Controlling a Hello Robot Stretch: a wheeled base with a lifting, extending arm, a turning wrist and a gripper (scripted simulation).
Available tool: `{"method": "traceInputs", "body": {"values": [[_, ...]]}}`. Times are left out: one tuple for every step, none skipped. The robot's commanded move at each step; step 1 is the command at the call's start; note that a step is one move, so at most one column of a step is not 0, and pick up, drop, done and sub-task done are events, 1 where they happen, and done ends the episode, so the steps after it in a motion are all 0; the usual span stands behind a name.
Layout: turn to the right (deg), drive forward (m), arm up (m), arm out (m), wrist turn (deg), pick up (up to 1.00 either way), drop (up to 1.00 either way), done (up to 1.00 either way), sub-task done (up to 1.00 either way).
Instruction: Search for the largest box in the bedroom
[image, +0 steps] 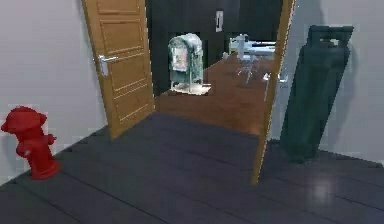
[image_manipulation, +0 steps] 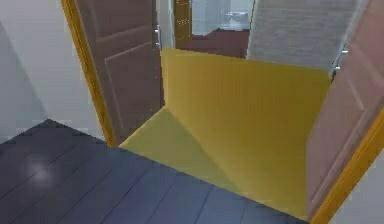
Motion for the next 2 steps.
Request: {"method": "traceInputs", "body": {"values": [[0.0,1.0,0.0,0.0,0.0,0.0,0.0,0.0,0.0],[0.0,0.5,0.0,0.0,0.0,0.0,0.0,0.0,0.0]]}}
